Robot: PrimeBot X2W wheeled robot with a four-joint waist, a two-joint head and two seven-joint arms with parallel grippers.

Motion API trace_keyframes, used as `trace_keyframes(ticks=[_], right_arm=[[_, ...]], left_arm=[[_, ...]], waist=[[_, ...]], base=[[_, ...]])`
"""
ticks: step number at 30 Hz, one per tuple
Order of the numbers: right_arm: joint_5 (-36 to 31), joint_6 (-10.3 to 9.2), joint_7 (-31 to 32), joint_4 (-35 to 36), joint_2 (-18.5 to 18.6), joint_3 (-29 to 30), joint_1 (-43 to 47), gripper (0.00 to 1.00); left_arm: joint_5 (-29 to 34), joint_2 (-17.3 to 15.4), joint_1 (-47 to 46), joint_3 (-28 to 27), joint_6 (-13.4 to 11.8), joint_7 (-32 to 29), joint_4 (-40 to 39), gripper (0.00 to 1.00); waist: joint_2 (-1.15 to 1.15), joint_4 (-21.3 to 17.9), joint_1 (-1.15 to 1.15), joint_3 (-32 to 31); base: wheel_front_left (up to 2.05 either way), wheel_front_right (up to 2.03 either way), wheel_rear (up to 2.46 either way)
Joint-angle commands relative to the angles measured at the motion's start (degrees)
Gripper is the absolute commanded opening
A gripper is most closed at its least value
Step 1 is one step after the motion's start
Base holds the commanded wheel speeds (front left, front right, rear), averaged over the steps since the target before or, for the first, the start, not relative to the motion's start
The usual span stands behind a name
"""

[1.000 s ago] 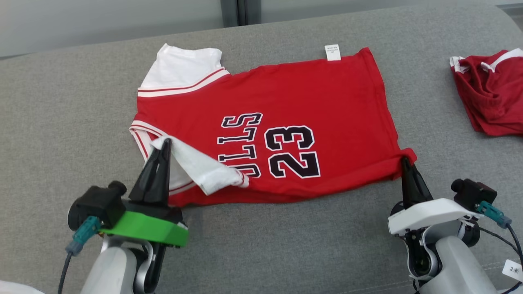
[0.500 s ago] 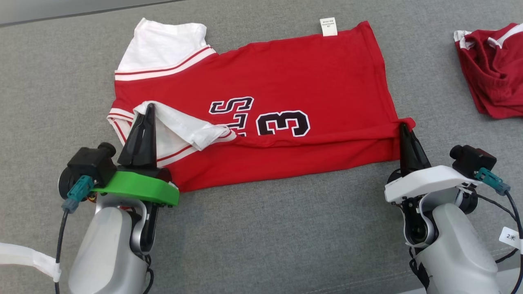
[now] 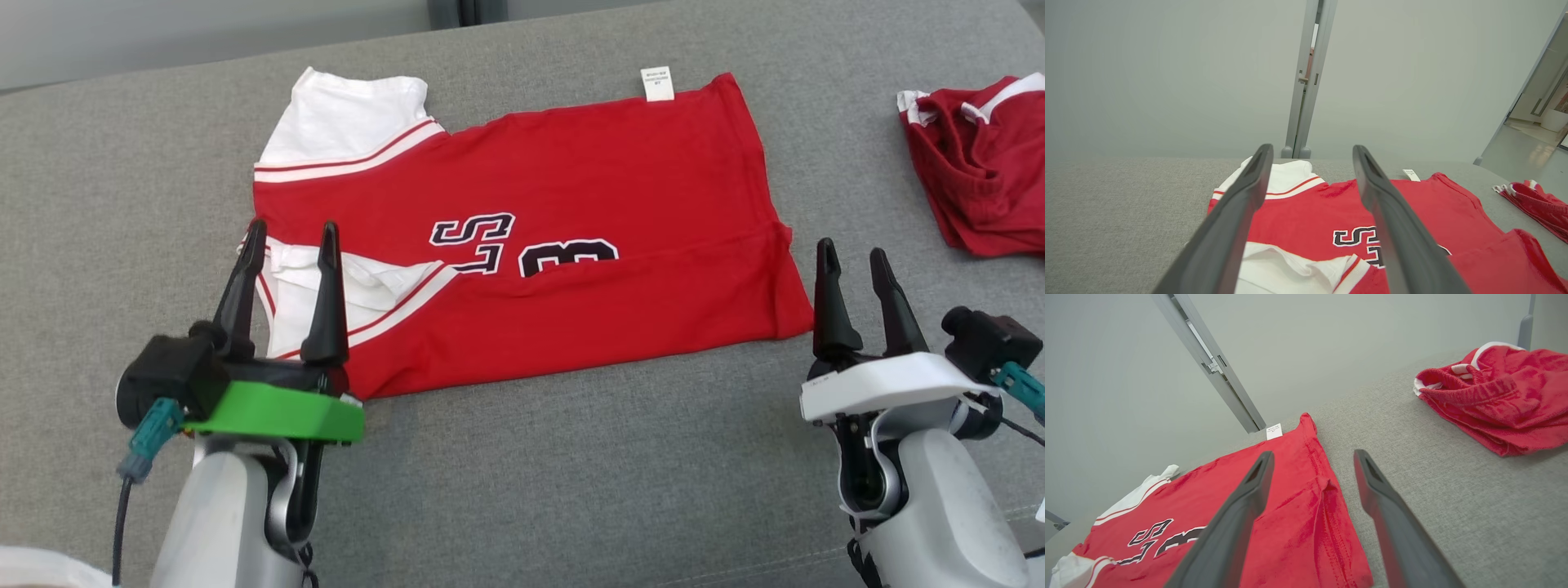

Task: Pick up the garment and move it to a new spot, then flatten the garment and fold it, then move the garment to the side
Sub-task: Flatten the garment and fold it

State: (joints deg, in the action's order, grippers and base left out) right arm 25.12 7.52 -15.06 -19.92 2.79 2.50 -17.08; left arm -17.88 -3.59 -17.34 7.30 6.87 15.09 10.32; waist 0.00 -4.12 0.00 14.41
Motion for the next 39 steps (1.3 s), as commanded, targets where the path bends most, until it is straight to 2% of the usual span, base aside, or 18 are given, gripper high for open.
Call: trace_keyframes(ticks=[1,6,13,22,28,29,30,36,38,39], right_arm=[[-0.84,-0.07,-0.15,0.60,0.19,0.38,1.53,1.00],[-1.91,-0.07,-0.15,1.71,0.18,1.39,4.71,1.00],[-3.19,-0.07,-0.14,0.94,0.18,1.84,6.88,1.00],[-4.09,-0.07,-0.15,-0.17,0.21,0.61,5.73,1.00],[-4.52,-0.07,-0.10,-1.48,0.19,0.33,4.97,1.00],[-4.73,-0.07,0.00,-1.85,0.18,0.34,4.88,1.00],[-4.80,-0.07,0.23,-2.21,0.18,0.42,4.76,1.00],[-6.08,-0.07,4.00,-5.42,0.16,0.80,3.83,1.00],[-6.62,-0.07,5.37,-6.38,0.20,1.09,3.41,1.00],[-6.79,-0.07,5.93,-6.87,0.20,1.27,3.19,1.00]], left_arm=[[-0.26,-0.44,2.26,-0.46,0.21,0.04,-0.61,1.00],[-1.51,-2.51,8.98,-2.17,0.20,-0.61,-1.39,1.00],[-4.95,-3.78,15.79,-2.82,-0.88,-9.98,0.00,1.00],[-9.98,-2.25,12.28,-3.66,-4.01,-20.83,7.66,1.00],[-13.24,-1.64,9.01,-5.04,-4.45,-23.12,11.30,1.00],[-13.44,-1.71,8.75,-5.07,-4.59,-23.54,11.82,0.72],[-13.71,-1.78,8.62,-5.05,-4.62,-23.93,12.26,0.52],[-14.80,-1.77,8.83,-4.63,-3.77,-24.94,13.23,0.11],[-14.89,-1.76,9.08,-4.53,-3.73,-24.40,12.34,0.00],[-14.77,-1.81,9.22,-4.50,-3.69,-23.99,11.77,0.00]], waist=[[0.00,0.36,0.00,-1.55],[0.00,0.64,0.00,-4.03],[0.00,1.20,0.00,-6.08],[0.00,0.43,0.00,-4.78],[0.00,-0.86,0.00,-3.18],[0.00,-1.05,0.00,-2.94],[0.00,-1.19,0.00,-2.74],[0.00,-1.16,0.00,-2.32],[0.00,-0.89,0.00,-2.38],[0.00,-0.69,0.00,-2.44]], base=[[0.00,0.00,0.00],[0.00,0.00,0.00],[0.00,0.00,0.00],[0.00,0.00,0.00],[0.00,0.00,0.00],[0.00,0.00,0.00],[0.00,0.00,0.00],[0.00,0.00,0.00],[0.00,0.00,0.00],[0.00,0.00,0.00]])
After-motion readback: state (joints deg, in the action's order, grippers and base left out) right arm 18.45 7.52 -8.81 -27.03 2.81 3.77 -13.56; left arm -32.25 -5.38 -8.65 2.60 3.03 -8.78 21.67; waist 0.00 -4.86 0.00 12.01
